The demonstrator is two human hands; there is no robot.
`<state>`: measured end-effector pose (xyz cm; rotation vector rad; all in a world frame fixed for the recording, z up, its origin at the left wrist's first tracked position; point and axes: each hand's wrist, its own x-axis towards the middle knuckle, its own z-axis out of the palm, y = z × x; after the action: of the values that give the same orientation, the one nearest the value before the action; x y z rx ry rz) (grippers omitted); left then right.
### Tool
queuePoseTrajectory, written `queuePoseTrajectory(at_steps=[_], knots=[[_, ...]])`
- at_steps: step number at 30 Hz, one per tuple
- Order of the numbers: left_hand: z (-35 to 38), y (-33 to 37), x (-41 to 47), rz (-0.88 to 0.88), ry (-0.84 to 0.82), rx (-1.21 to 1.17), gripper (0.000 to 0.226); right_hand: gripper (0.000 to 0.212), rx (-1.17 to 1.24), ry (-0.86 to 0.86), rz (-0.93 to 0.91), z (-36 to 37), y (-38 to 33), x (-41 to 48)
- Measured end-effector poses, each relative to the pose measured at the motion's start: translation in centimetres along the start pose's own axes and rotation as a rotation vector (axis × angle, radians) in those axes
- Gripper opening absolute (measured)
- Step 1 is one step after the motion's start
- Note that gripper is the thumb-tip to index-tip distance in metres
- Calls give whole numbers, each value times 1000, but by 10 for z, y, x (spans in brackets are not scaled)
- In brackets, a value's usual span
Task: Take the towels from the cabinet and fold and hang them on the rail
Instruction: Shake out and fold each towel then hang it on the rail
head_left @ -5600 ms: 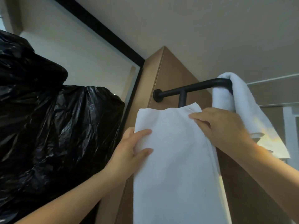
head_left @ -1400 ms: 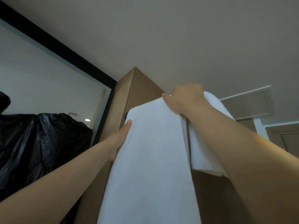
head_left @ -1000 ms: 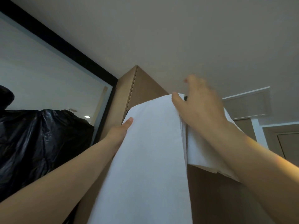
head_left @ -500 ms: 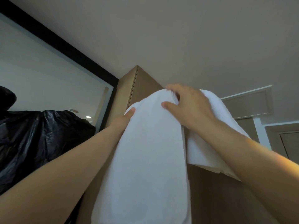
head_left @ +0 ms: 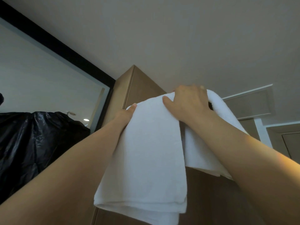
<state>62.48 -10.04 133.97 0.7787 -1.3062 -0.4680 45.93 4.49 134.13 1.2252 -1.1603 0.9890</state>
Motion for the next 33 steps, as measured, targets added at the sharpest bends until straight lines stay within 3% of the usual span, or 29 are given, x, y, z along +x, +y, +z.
queuePoseTrajectory(at_steps=[5, 10, 14, 19, 24, 30, 33], knots=[[5, -8, 8, 62, 103, 158, 73, 32, -46, -22, 12, 1, -6, -2], [12, -11, 0, 98, 179, 152, 74, 41, -73, -22, 41, 0, -7, -2], [7, -20, -20, 18, 9, 7, 81, 30, -68, -25, 33, 0, -8, -5], [-11, -41, -54, -17, -153, -7, 105, 45, -143, 6, 25, 9, -11, -15], [-18, -53, -63, 9, -170, -33, 86, 52, -165, -36, 38, 9, -16, -23], [-20, -62, -61, -50, -236, -291, 84, 67, 112, 1, -29, -13, -13, -55], [-18, -66, -59, -30, -246, -338, 81, 63, 290, 38, 6, -20, -12, -77]])
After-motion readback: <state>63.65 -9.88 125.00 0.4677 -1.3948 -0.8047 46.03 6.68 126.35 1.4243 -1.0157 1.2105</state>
